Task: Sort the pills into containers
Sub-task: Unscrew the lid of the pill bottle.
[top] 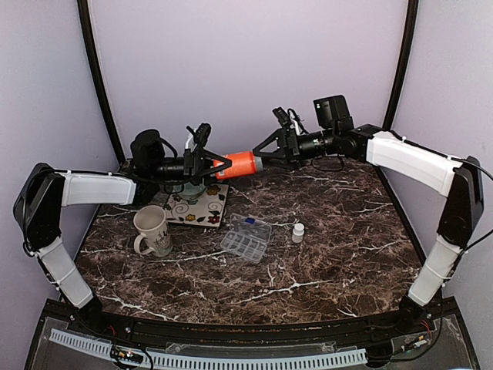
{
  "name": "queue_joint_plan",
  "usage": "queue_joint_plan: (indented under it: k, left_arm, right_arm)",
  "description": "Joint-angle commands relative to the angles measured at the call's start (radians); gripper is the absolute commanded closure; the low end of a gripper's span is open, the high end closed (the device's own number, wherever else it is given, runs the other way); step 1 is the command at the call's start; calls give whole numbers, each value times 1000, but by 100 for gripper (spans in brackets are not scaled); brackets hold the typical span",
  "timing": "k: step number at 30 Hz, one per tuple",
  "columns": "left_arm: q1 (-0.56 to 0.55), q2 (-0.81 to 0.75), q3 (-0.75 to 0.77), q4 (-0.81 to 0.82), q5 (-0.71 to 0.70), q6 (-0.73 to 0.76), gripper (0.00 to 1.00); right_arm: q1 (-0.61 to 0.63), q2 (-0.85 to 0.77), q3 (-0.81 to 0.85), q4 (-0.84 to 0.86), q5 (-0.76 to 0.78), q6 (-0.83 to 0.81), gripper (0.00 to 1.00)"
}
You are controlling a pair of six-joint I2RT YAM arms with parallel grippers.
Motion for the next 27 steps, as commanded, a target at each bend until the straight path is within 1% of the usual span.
queue_joint_plan:
  k: [1, 9, 13, 19, 24, 27]
  left_arm:
    - [6, -73, 48, -133, -38, 173, 93]
    - [7, -84, 61, -226, -75, 261, 93]
    - [6, -72, 69, -227, -68, 267, 93]
    - [4, -67, 73, -216, -63, 263, 94]
    - [4, -66, 67, -193, -60, 248, 94]
    - [6, -69, 64, -187, -60, 245, 94]
  right_arm:
    - [-7, 34, 28, 11, -37, 92, 21]
    - [-9, 47, 20, 40, -77, 154, 30]
    - [-9, 54, 16, 43, -97, 166, 39]
    - [-8, 68, 10, 58, -112, 182, 46]
    - [-9, 78, 4, 74, -118, 192, 47]
    - [-8, 82, 1, 76, -116, 192, 45]
